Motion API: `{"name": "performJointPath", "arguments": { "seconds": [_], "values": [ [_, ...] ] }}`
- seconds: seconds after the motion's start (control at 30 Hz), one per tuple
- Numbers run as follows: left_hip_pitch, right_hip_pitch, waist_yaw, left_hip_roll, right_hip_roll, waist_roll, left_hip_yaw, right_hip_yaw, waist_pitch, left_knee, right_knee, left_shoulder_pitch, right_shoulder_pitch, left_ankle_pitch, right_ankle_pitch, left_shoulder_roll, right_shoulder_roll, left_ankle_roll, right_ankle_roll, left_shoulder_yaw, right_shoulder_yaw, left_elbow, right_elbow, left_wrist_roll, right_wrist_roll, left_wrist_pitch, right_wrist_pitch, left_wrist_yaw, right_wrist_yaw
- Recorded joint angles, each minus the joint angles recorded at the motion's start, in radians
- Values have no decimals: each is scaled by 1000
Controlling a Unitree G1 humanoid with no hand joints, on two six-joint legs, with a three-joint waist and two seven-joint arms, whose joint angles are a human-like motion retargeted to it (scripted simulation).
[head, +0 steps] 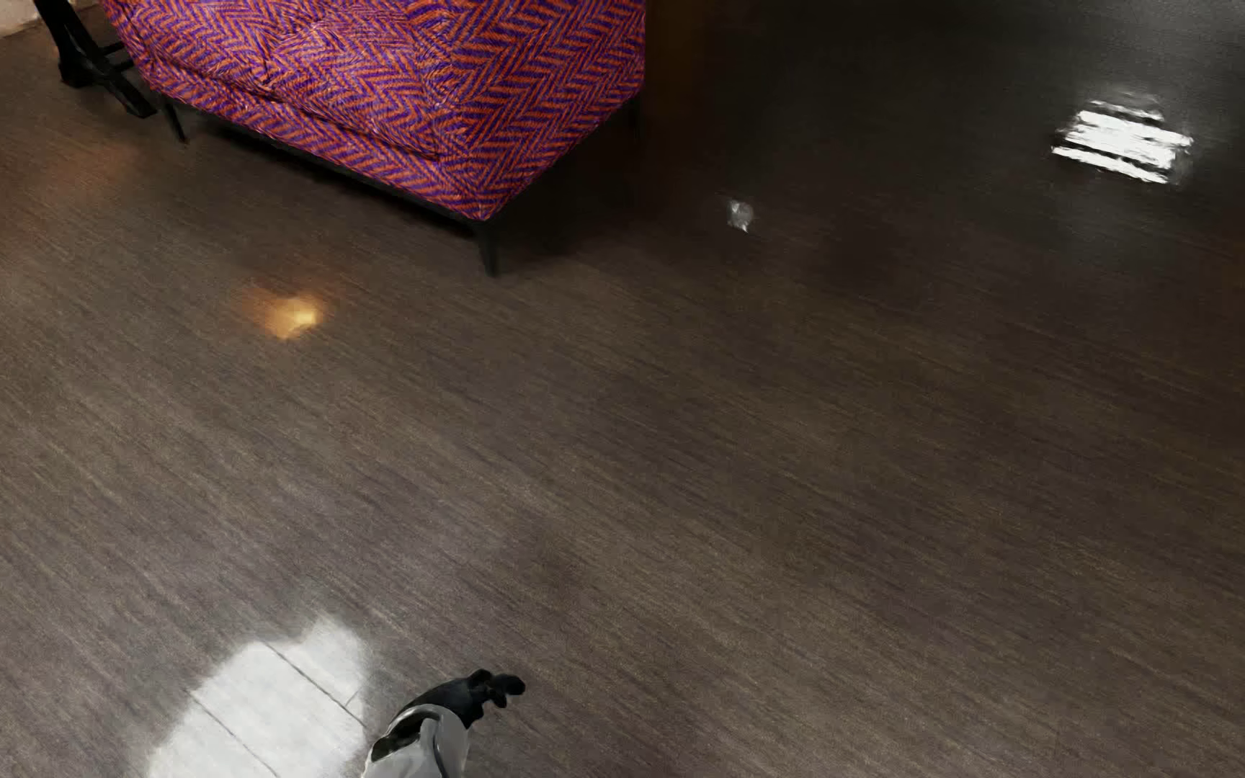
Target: Approach the sofa
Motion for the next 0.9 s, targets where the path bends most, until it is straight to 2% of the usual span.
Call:
{"name": "performJointPath", "arguments": {
  "seconds": [0.1,0.17,0.27,0.37,0.4,0.43,0.47,0.5,0.53,0.6,0.63,0.67,0.7,0.73,0.8,0.83,0.87,0.9],
  "values": [
    [24,52,3,28,35,1,11,-8,-8,-22,-98,36,-38,9,49,-9,-7,-9,7,79,54,-34,5,-47,-30,13,2,74,16],
    [34,64,6,44,53,3,20,-5,-10,-34,-120,82,-57,13,55,-20,-15,-16,4,102,88,-47,-16,-71,-40,7,-22,90,18],
    [39,50,8,54,62,2,30,9,-12,-33,-91,140,-73,12,38,-30,-2,-23,-9,45,92,2,-44,-61,-12,15,-31,43,-13],
    [33,35,9,56,62,0,26,9,-11,-28,-62,179,-68,12,21,-43,-11,-29,-19,-47,116,94,-53,-30,-5,42,-42,-45,0],
    [29,29,9,55,60,-1,22,6,-10,-25,-51,194,-63,13,14,-55,-13,-32,-22,-41,115,118,-55,-55,-4,54,-41,-58,5],
    [24,22,10,54,57,-1,15,2,-8,-23,-39,211,-64,14,7,-79,-12,-35,-26,17,114,122,-52,-126,-5,83,-36,-37,8],
    [19,15,11,51,53,-2,7,-3,-7,-21,-23,228,-64,16,-1,-86,-13,-40,-29,51,112,111,-49,-170,-6,88,-32,-4,12],
    [12,4,12,48,47,-3,-3,-9,-5,-15,1,243,-63,16,-15,-80,-16,-45,-34,47,111,93,-47,-174,-7,75,-30,22,16],
    [3,-13,13,43,39,-5,-16,-15,-2,-6,37,254,-56,16,-28,-55,-21,-52,-40,17,108,82,-47,-148,-6,52,-31,31,20],
    [-18,-59,14,29,15,-11,-52,-23,4,14,145,243,-43,17,-47,-16,-29,-70,-40,-39,110,71,-53,-102,-5,28,-29,8,19],
    [-31,-89,12,23,8,-15,-78,-6,7,23,211,220,-41,22,-43,1,-25,-81,-19,-62,110,77,-51,-84,-1,28,-22,-12,14],
    [-47,-124,9,15,13,-18,-111,43,10,32,283,191,-40,27,-34,17,-23,-94,19,-80,107,86,-51,-69,9,30,-19,-29,11],
    [-63,-155,4,8,47,-19,-151,145,13,39,350,157,-37,35,-23,30,-21,-109,80,-91,101,97,-55,-59,18,37,-19,-41,-7],
    [-82,-172,1,2,117,-19,-195,287,14,47,399,119,-33,43,-26,41,-17,-128,127,-96,89,107,-65,-51,33,47,-23,-45,-34],
    [-131,-92,0,-1,312,-13,-305,600,16,61,400,49,-34,65,-103,63,-8,-176,130,-86,86,94,-71,-42,53,55,-24,-34,-52],
    [-156,-32,-4,-5,365,-8,-381,715,18,55,361,10,-29,82,-158,72,-4,-209,133,-77,89,81,-78,-42,58,53,-23,-23,-47],
    [-182,-11,-8,-15,367,-8,-462,719,22,47,330,-37,-11,100,-203,77,-2,-255,133,-75,93,69,-88,-44,62,46,-28,-10,-37],
    [-213,-7,-9,-34,351,-9,-544,596,27,35,301,-86,4,119,-232,81,4,-285,6,-82,101,51,-98,-45,66,32,-32,-5,-26]
  ]
}}
